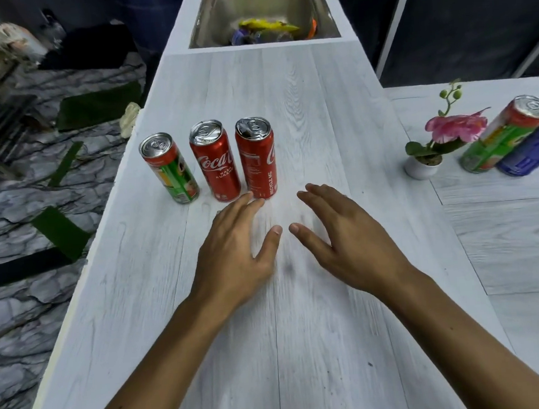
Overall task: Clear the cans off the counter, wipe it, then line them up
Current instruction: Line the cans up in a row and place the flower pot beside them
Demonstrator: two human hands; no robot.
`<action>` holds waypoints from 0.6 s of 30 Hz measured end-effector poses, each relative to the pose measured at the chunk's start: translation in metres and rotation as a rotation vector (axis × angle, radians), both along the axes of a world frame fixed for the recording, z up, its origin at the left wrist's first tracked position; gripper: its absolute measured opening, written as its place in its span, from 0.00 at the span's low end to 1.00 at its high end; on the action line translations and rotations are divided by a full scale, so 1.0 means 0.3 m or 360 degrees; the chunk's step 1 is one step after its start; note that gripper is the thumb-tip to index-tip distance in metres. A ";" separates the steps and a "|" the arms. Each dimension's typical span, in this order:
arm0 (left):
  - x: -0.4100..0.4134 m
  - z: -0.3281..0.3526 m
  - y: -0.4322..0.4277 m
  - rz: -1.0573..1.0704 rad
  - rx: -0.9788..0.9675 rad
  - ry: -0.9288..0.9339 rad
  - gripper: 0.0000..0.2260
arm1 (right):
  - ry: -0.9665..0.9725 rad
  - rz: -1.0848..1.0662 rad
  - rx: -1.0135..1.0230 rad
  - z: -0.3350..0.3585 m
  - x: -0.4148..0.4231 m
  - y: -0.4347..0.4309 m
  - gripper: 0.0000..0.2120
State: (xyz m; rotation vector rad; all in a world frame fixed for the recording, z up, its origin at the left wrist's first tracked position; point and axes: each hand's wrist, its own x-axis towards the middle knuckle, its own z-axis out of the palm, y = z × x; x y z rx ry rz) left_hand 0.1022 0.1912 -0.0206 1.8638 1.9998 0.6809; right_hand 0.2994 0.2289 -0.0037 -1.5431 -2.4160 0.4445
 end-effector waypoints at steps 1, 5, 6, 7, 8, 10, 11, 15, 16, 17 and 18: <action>0.014 0.006 -0.001 -0.0029 -0.0007 -0.0020 0.27 | -0.0004 0.0019 0.0012 0.011 0.015 -0.007 0.32; 0.081 0.026 -0.007 -0.0149 0.0000 -0.0041 0.28 | -0.0056 0.0067 0.0034 0.044 0.079 -0.029 0.33; 0.099 0.032 -0.009 -0.0175 0.0001 -0.0043 0.27 | -0.0073 0.0071 0.0041 0.050 0.099 -0.033 0.33; 0.114 0.037 -0.009 -0.0196 -0.0003 -0.0042 0.27 | -0.0084 0.0075 0.0050 0.053 0.115 -0.036 0.32; 0.132 0.043 -0.009 -0.0213 -0.0011 -0.0034 0.28 | -0.0087 0.0076 0.0061 0.056 0.136 -0.040 0.32; 0.165 0.056 -0.007 -0.0238 -0.0025 -0.0017 0.29 | -0.0082 0.0067 0.0070 0.061 0.176 -0.047 0.32; 0.183 0.062 -0.005 -0.0250 -0.0025 -0.0013 0.30 | -0.0080 0.0058 0.0074 0.063 0.198 -0.049 0.31; 0.247 0.075 0.003 -0.0301 -0.0018 0.0029 0.29 | -0.0087 0.0002 0.0094 0.062 0.279 -0.053 0.30; 0.265 0.073 0.006 -0.0312 -0.0017 0.0053 0.29 | -0.0095 -0.0016 0.0089 0.060 0.299 -0.054 0.30; 0.281 0.071 0.009 -0.0323 -0.0020 0.0069 0.28 | -0.0101 -0.0030 0.0079 0.058 0.315 -0.055 0.30; 0.302 0.068 0.012 -0.0342 -0.0025 0.0076 0.28 | -0.0106 -0.0048 0.0070 0.053 0.338 -0.059 0.30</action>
